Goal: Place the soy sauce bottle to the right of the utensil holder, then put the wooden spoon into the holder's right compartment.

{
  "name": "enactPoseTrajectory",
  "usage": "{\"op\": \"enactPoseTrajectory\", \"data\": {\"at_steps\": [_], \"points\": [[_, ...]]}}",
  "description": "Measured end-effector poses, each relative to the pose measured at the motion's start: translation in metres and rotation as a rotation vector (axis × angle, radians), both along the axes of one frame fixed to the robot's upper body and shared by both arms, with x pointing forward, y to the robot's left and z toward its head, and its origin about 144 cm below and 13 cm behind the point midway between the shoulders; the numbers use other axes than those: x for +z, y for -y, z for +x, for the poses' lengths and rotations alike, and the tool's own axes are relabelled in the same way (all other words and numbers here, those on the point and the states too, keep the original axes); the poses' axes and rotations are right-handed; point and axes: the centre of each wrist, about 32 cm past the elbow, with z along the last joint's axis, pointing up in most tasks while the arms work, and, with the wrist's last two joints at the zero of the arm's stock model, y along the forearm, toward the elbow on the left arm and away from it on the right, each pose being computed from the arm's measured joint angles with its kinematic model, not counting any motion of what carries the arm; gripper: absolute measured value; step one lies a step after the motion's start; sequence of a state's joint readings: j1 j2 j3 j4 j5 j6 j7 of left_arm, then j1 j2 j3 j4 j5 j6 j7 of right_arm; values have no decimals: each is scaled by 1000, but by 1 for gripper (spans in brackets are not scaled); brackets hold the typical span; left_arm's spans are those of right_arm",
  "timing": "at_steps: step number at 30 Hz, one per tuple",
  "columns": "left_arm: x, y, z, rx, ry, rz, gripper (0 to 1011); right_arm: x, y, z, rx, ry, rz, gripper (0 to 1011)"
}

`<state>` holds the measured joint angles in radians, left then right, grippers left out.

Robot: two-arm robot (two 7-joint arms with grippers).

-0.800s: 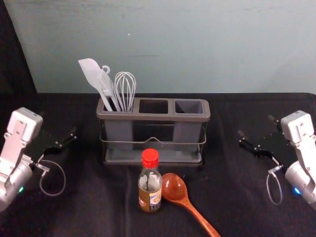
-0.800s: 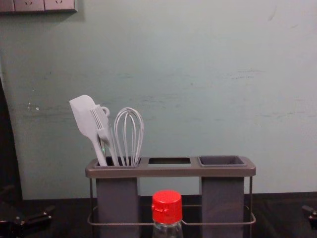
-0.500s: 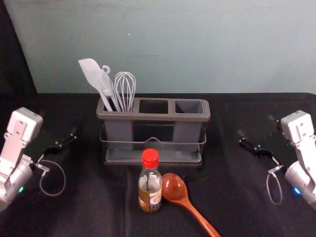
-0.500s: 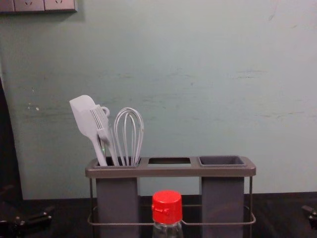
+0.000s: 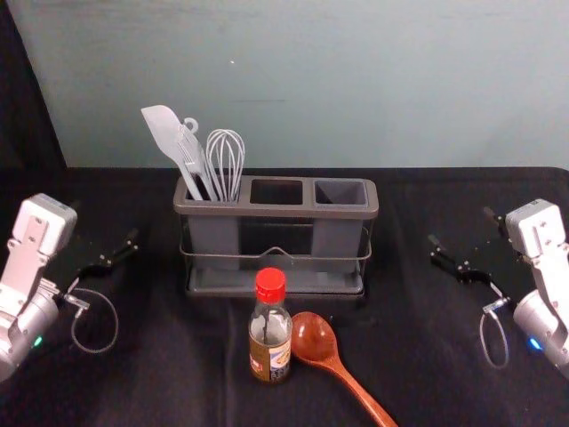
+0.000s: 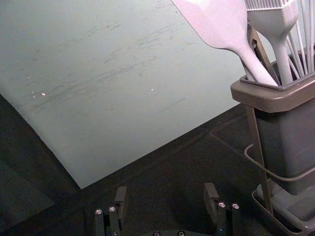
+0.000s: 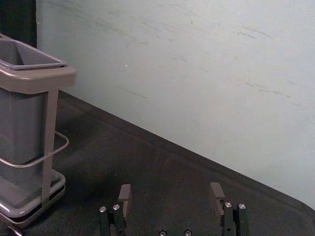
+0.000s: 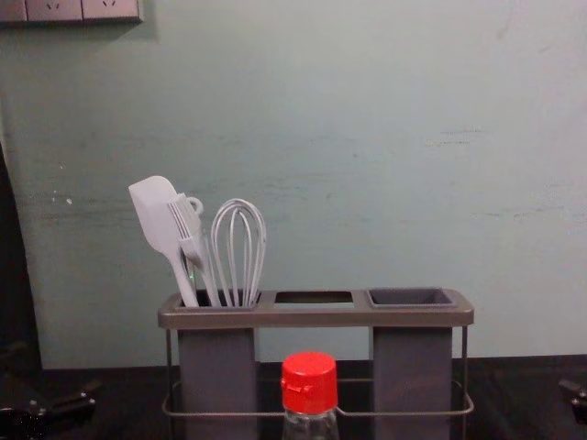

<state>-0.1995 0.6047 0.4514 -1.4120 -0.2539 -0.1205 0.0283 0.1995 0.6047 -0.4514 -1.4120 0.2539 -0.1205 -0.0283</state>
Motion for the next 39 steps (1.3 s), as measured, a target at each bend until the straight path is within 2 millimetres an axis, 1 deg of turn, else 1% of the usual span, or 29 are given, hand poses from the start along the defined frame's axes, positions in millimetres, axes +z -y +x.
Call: {"op": "enactPoseTrajectory", "data": {"at_steps": [16, 18, 23, 29, 33, 36, 39], "points": [[0, 0, 0, 0, 0, 0, 1011, 0, 0, 0, 0, 0, 0, 1007], [0, 0, 0, 0, 0, 0, 1012, 1, 1, -3, 11, 27, 12, 1007], [0, 0, 0, 0, 0, 0, 1011, 9, 2, -13, 38, 85, 33, 1007], [0, 0, 0, 0, 0, 0, 1012, 22, 4, -30, 68, 116, 46, 1007], [0, 0, 0, 0, 0, 0, 1011, 29, 9, -43, 98, 129, 65, 1007], [0, 0, 0, 0, 0, 0, 1011, 32, 15, -59, 151, 126, 108, 1007], [0, 0, 0, 0, 0, 0, 1012, 33, 20, -70, 210, 115, 142, 1007]]}}
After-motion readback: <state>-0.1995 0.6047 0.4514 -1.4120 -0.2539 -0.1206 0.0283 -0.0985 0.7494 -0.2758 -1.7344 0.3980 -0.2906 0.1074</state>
